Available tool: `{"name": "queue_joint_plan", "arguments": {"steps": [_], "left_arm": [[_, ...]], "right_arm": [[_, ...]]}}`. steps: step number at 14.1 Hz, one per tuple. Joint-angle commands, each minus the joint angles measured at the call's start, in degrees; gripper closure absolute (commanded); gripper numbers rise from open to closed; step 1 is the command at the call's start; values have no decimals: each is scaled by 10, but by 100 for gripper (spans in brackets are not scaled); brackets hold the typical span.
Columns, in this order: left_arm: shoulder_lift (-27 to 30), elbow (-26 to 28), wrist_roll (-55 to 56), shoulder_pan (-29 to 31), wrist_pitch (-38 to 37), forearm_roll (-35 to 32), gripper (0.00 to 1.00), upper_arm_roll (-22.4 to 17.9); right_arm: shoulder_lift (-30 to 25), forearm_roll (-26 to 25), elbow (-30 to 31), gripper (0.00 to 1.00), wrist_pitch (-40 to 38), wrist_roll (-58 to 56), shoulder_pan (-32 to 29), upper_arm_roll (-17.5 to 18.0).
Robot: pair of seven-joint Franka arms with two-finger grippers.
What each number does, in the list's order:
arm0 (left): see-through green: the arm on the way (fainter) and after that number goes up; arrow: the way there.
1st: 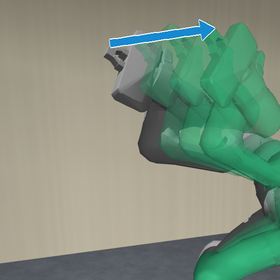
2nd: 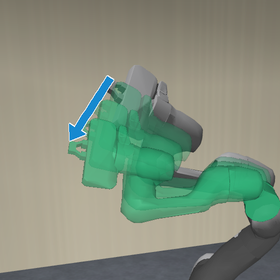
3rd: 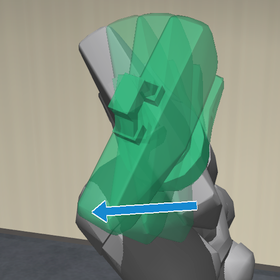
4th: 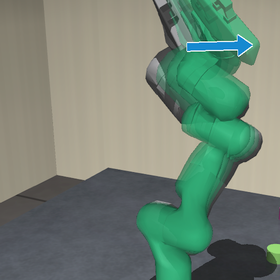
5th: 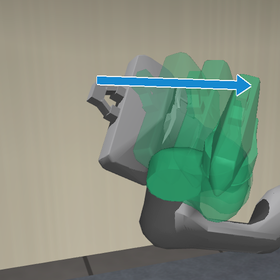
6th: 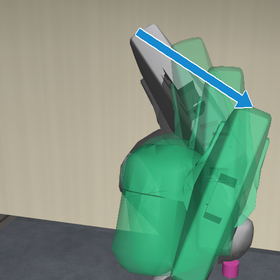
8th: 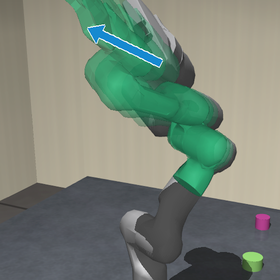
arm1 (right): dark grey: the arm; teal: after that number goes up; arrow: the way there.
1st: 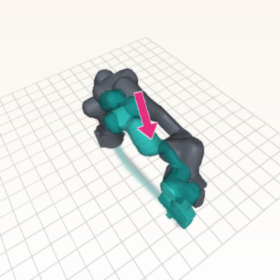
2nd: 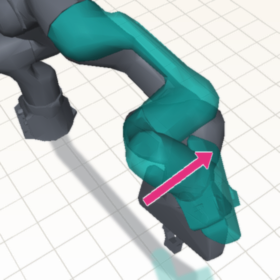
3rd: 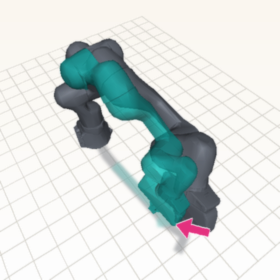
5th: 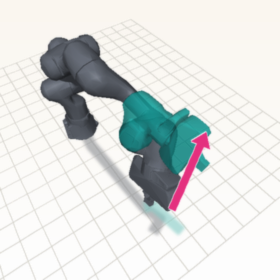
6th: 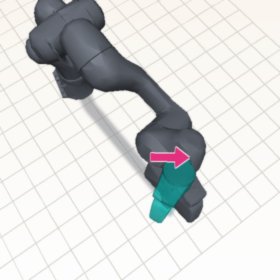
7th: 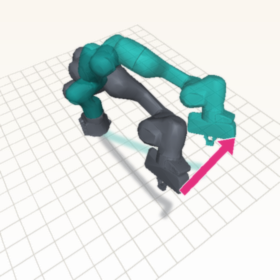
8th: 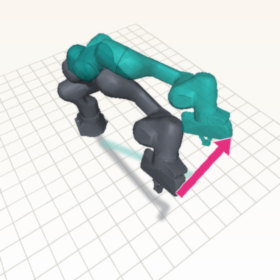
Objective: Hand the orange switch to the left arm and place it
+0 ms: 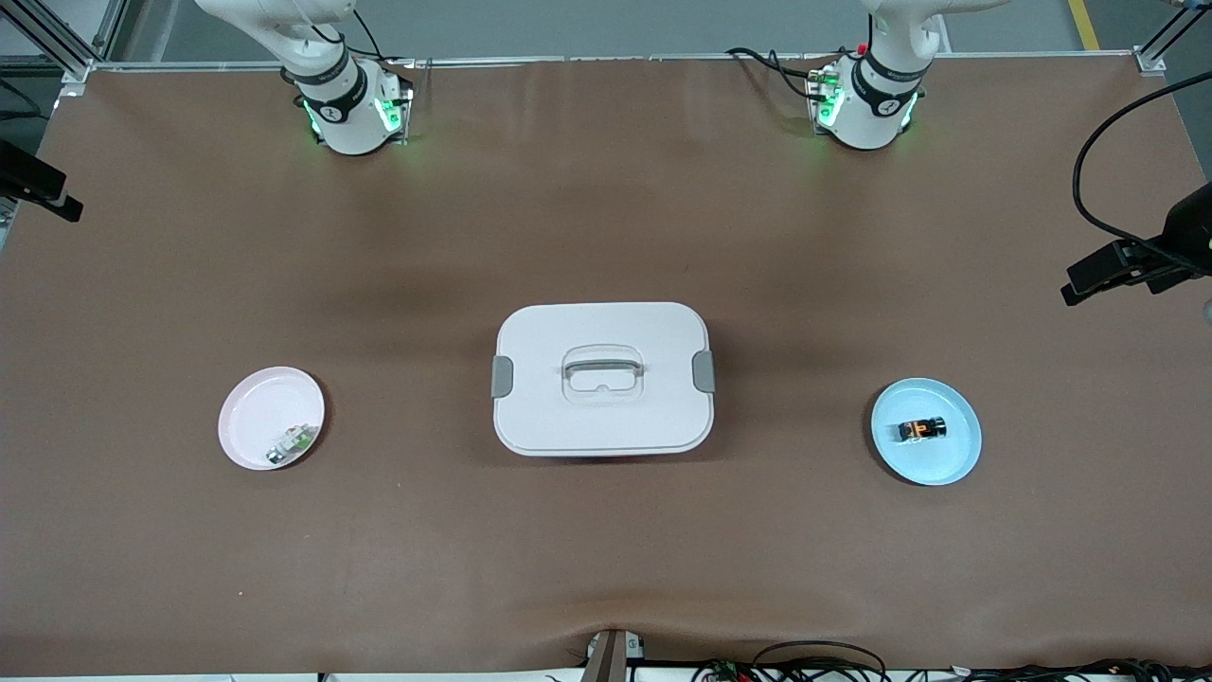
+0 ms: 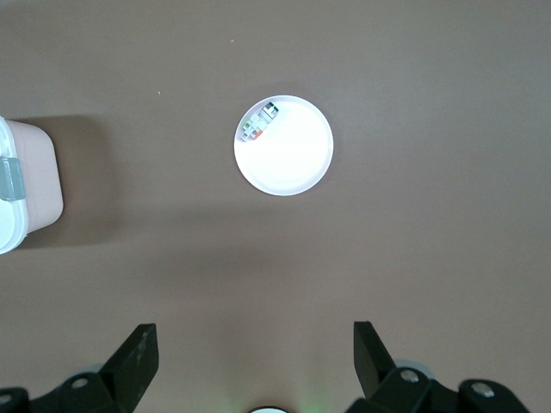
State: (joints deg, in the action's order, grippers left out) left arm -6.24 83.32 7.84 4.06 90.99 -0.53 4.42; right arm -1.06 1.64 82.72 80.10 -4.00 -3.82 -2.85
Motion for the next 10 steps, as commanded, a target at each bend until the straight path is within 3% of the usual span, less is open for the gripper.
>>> {"name": "queue_joint_plan", "arguments": {"steps": [1, 4, 8, 10], "left_arm": [[-6, -18, -12, -5, -12, -25, 0, 10], [-6, -18, -11, -4, -12, -25, 0, 28], [3, -15, -20, -5, -13, -17, 0, 28], [9, -13, -19, -33, -23, -16, 0, 17]], "right_arm": [[5, -4, -12, 0, -7, -7, -3, 4], [5, -14, -12, 0, -6, -9, -2, 5], [5, -14, -12, 0, -6, -10, 0, 5], [5, -14, -12, 0, -6, -10, 0, 5]]}}
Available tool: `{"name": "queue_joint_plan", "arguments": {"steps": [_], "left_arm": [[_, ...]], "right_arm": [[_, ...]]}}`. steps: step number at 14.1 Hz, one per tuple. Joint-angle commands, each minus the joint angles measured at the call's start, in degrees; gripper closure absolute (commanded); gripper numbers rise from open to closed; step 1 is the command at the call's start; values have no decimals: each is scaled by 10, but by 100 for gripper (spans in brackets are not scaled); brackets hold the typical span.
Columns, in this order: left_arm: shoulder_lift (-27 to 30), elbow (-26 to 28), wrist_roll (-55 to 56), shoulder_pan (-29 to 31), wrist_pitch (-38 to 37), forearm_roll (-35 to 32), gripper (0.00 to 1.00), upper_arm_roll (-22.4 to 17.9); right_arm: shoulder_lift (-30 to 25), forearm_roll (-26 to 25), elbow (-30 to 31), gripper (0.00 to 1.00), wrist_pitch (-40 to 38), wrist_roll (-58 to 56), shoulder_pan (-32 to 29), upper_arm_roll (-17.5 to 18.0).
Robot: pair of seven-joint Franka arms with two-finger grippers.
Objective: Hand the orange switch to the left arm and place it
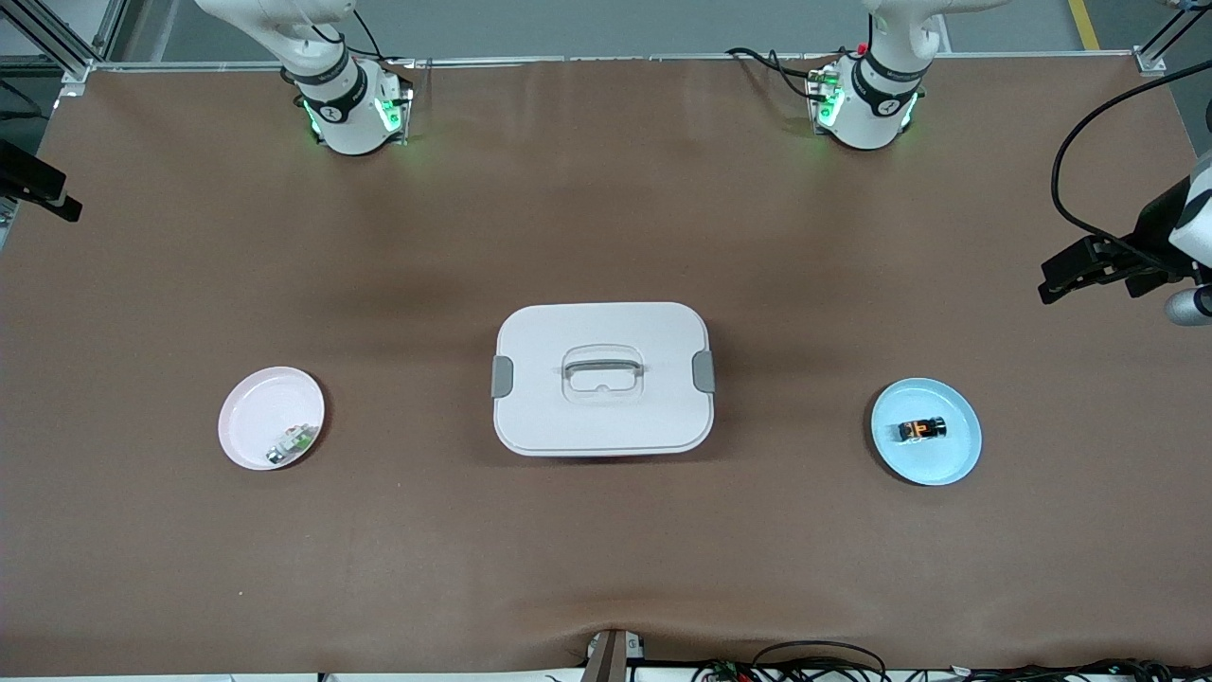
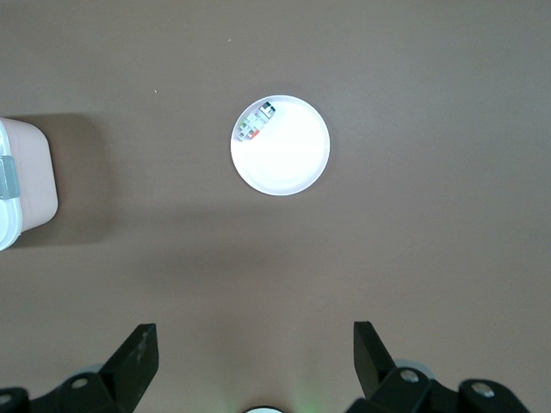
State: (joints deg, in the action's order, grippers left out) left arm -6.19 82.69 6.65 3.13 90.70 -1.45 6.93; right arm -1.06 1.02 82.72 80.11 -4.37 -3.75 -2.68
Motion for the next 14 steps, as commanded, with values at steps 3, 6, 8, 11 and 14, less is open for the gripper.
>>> {"name": "queue_joint_plan", "arguments": {"steps": [3, 6, 8, 11, 14], "left_arm": [[12, 14, -9, -31, -19, -5, 0, -20], [43, 63, -9, -37, 1, -5, 0, -21], [73, 108, -9, -39, 31, -5, 0, -22], [72, 113, -10, -37, 37, -5, 0, -24], [70, 111, -10, -32, 36, -4, 0, -23]], "right_arm": [[5, -8, -12, 0, -6, -6, 1, 3], [5, -8, -12, 0, -4, -6, 0, 3], [5, -8, -12, 0, -2, -6, 0, 3], [5, -9, -12, 0, -1, -6, 0, 3], [5, -9, -12, 0, -1, -6, -1, 3]]}}
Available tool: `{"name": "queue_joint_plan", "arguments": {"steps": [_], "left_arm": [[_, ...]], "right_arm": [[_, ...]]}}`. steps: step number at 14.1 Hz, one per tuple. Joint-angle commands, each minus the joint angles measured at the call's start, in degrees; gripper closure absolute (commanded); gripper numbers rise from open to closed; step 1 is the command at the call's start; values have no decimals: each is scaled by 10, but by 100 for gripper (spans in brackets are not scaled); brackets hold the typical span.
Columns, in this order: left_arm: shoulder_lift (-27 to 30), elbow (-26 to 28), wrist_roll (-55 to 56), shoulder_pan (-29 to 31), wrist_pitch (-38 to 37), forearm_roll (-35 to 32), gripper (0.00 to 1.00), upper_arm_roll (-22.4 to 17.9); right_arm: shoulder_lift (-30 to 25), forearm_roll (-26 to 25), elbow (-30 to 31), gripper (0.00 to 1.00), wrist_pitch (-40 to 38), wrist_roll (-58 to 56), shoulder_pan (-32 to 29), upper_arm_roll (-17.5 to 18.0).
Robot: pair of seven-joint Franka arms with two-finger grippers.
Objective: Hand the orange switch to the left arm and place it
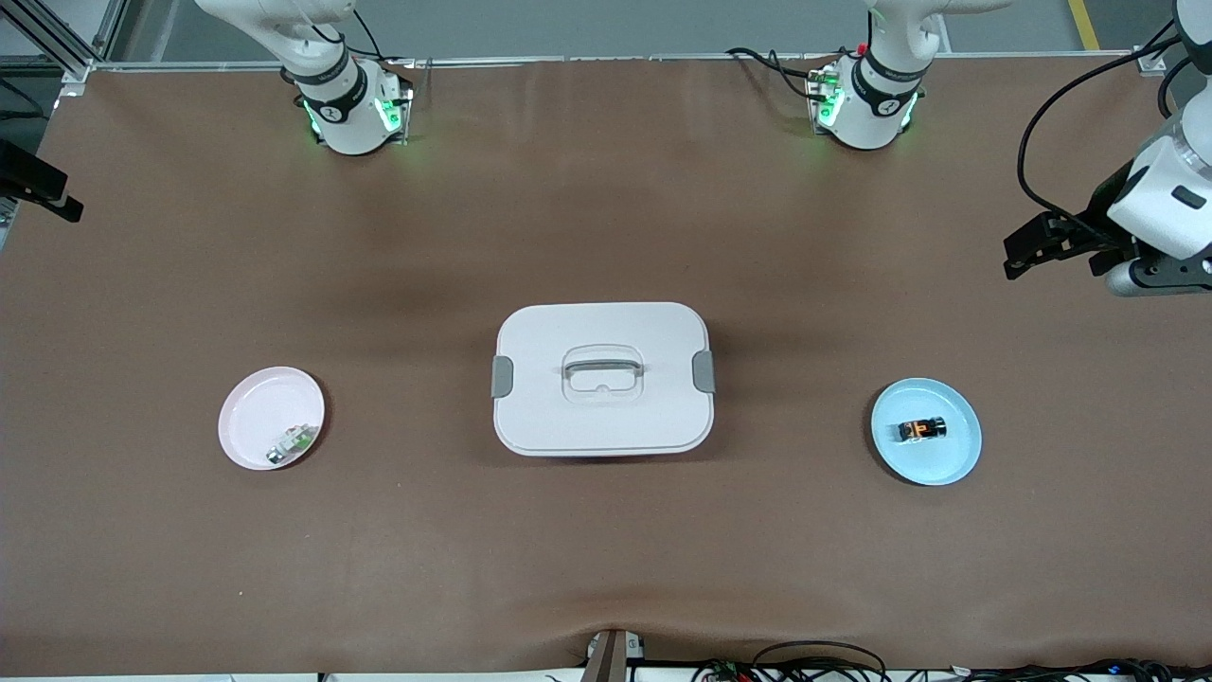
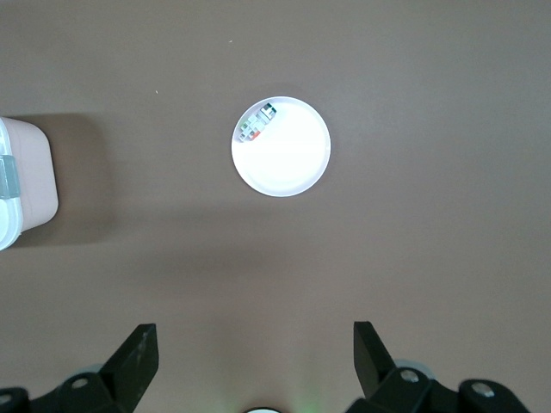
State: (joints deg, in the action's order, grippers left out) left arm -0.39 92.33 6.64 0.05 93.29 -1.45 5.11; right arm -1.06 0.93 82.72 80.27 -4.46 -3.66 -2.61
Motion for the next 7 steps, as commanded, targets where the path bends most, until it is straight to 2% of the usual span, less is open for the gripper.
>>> {"name": "queue_joint_plan", "arguments": {"steps": [1, 7], "left_arm": [[12, 15, -10, -1, 9, 0, 0, -5], [11, 10, -10, 6, 8, 27, 0, -5]], "right_arm": [[5, -8, -13, 0, -3, -6, -2, 2], [5, -8, -13, 0, -3, -3, -1, 2]]}}
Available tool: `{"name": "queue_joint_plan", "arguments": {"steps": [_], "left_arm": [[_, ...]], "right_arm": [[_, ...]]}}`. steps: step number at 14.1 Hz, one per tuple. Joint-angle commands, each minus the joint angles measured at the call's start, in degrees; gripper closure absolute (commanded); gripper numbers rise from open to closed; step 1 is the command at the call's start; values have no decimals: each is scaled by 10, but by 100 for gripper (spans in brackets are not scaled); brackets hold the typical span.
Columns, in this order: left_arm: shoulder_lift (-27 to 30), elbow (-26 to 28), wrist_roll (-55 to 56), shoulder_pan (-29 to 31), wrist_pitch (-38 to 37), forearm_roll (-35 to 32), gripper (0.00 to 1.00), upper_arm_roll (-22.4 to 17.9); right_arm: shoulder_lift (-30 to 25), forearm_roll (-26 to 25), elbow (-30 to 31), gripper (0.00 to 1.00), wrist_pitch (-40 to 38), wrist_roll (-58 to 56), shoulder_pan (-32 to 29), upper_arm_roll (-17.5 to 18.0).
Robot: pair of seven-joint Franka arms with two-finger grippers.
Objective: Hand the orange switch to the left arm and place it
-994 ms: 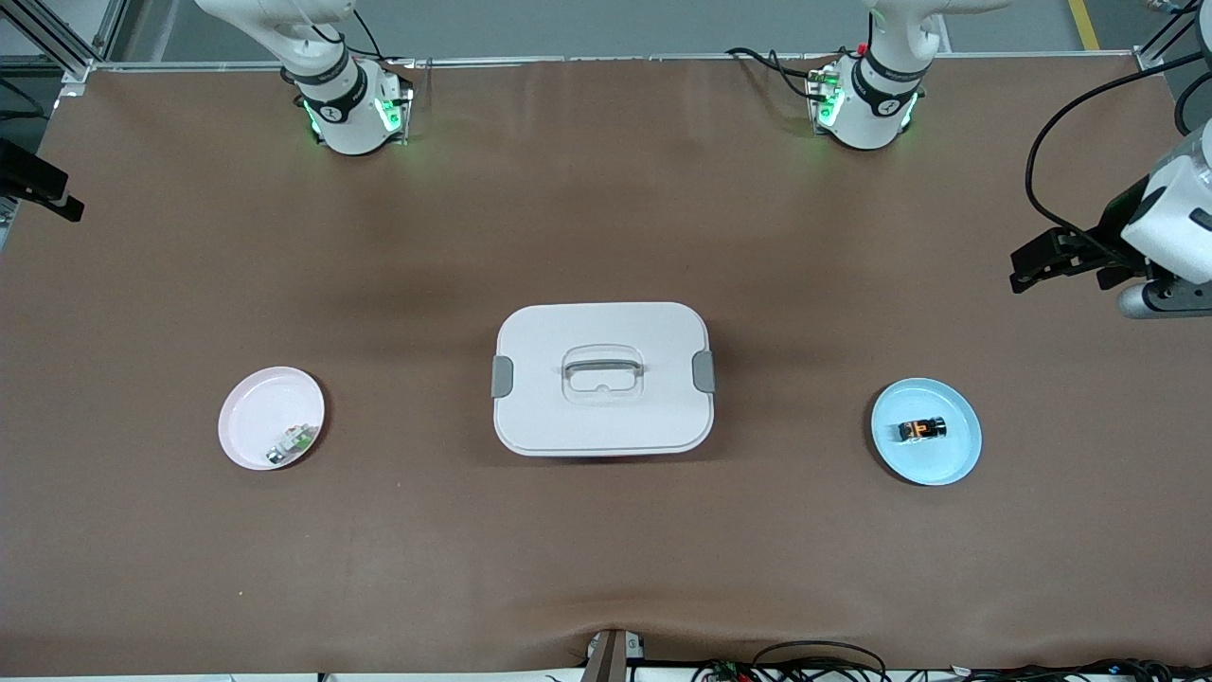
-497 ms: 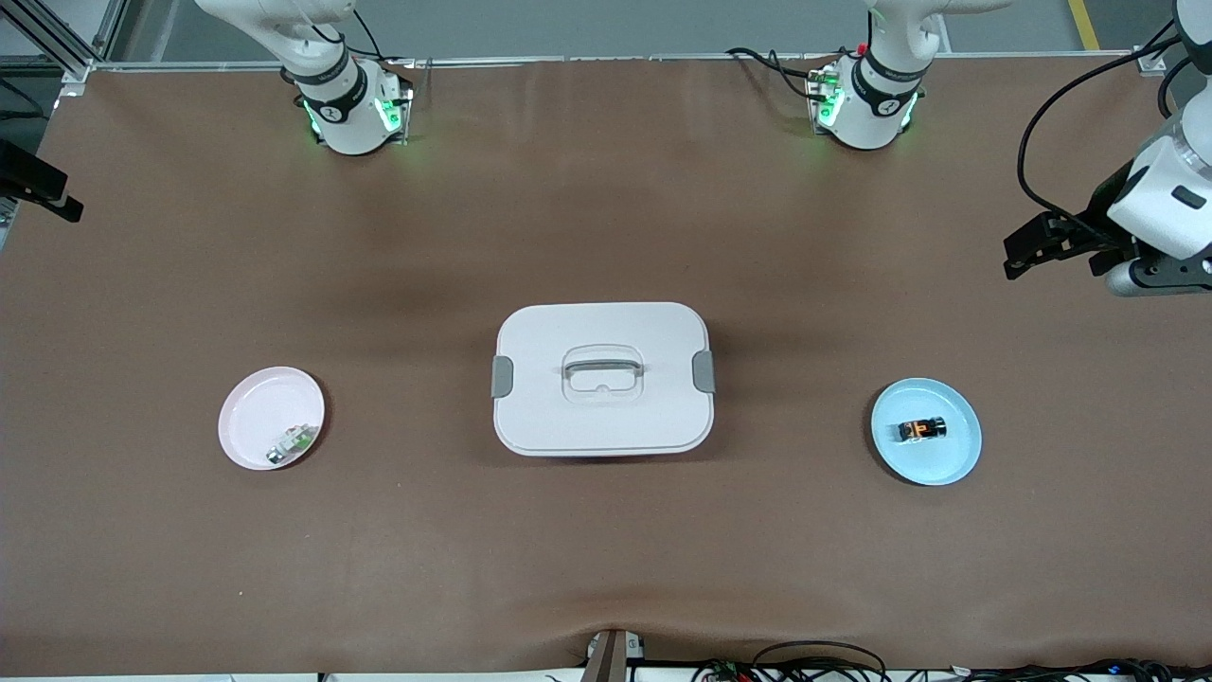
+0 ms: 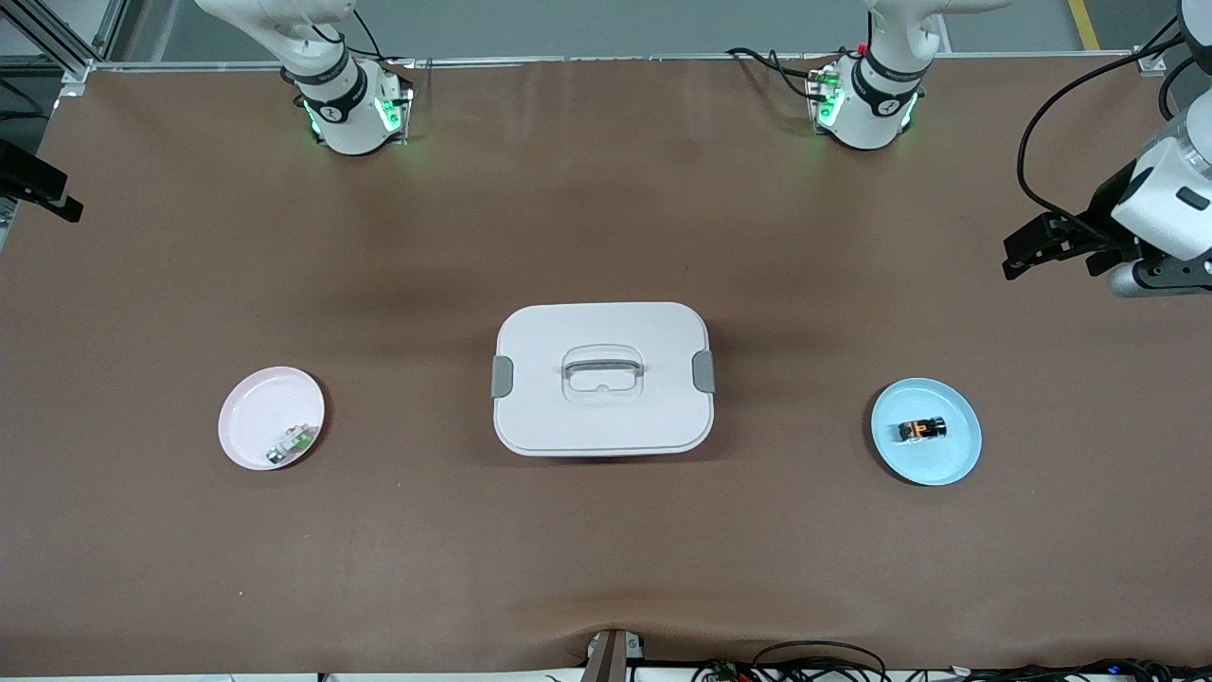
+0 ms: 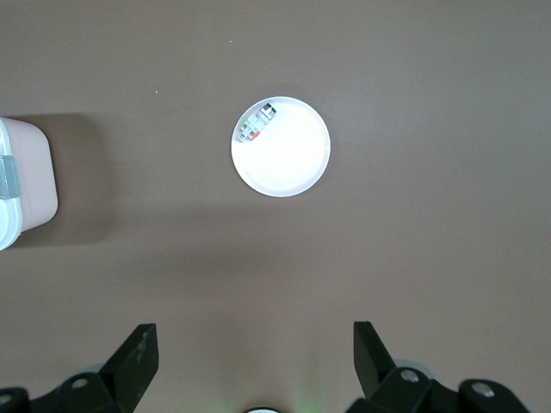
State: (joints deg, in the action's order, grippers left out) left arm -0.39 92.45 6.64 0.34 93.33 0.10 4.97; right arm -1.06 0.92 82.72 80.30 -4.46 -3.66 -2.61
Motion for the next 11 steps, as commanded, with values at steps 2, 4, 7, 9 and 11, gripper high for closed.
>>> {"name": "queue_joint_plan", "arguments": {"steps": [2, 4, 7, 9, 11], "left_arm": [[11, 9, -10, 3, 7, 13, 0, -2], [9, 9, -10, 3, 8, 12, 0, -3], [10, 9, -9, 4, 7, 6, 0, -3], [10, 9, -9, 3, 7, 5, 0, -3], [10, 9, -9, 4, 7, 5, 0, -3]], "right_arm": [[5, -7, -13, 0, -3, -1, -1, 2], [5, -6, -13, 0, -3, 1, 0, 2], [5, -7, -13, 0, -3, 2, -2, 2], [6, -7, -13, 0, -3, -1, -3, 2], [5, -7, -13, 0, -4, -4, -2, 2]]}}
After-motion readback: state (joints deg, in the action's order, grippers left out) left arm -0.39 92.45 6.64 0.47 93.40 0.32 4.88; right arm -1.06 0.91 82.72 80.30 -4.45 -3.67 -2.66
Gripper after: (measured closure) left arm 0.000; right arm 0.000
